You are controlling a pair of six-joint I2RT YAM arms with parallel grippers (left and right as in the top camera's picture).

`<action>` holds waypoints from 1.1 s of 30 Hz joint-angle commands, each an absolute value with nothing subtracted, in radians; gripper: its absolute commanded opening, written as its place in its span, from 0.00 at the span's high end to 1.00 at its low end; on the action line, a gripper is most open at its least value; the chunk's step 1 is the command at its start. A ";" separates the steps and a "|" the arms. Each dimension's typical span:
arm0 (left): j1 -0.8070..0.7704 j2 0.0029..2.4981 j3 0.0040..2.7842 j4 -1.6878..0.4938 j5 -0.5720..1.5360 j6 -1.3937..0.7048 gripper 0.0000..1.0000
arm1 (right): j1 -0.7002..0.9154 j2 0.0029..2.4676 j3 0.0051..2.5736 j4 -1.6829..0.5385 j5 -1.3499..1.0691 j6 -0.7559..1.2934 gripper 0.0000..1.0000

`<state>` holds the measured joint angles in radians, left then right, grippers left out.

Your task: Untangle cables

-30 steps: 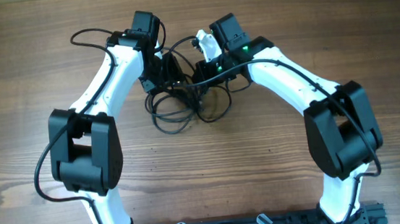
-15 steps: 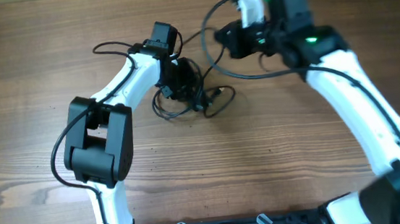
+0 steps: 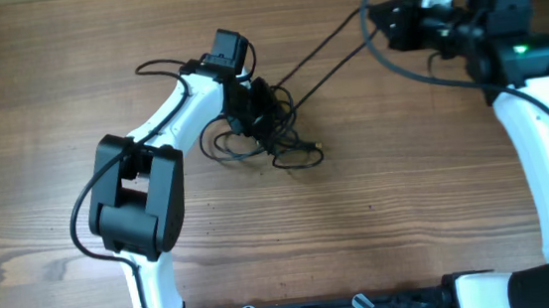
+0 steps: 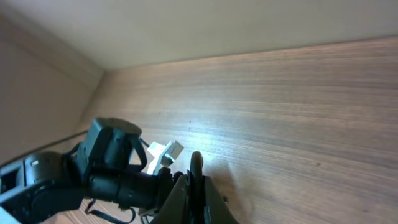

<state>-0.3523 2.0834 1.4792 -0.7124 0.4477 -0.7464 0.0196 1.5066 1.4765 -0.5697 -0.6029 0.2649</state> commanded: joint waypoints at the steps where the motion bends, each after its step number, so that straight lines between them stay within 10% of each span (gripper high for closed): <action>1: -0.325 2.136 1.427 -0.751 0.286 -0.749 0.50 | -0.121 1.396 1.650 -0.505 -0.612 0.297 0.96; 14: -0.325 2.136 1.427 -0.759 0.259 -0.749 0.49 | -0.323 1.397 1.690 -0.195 -0.757 0.561 0.96; 26: -0.241 2.035 1.488 -0.806 0.307 -0.607 0.56 | -0.213 1.443 1.689 -0.337 -0.847 0.516 0.96; 33: -0.218 1.777 1.517 -0.803 0.424 -0.523 0.36 | -0.112 1.476 1.689 -0.323 -0.847 0.508 0.96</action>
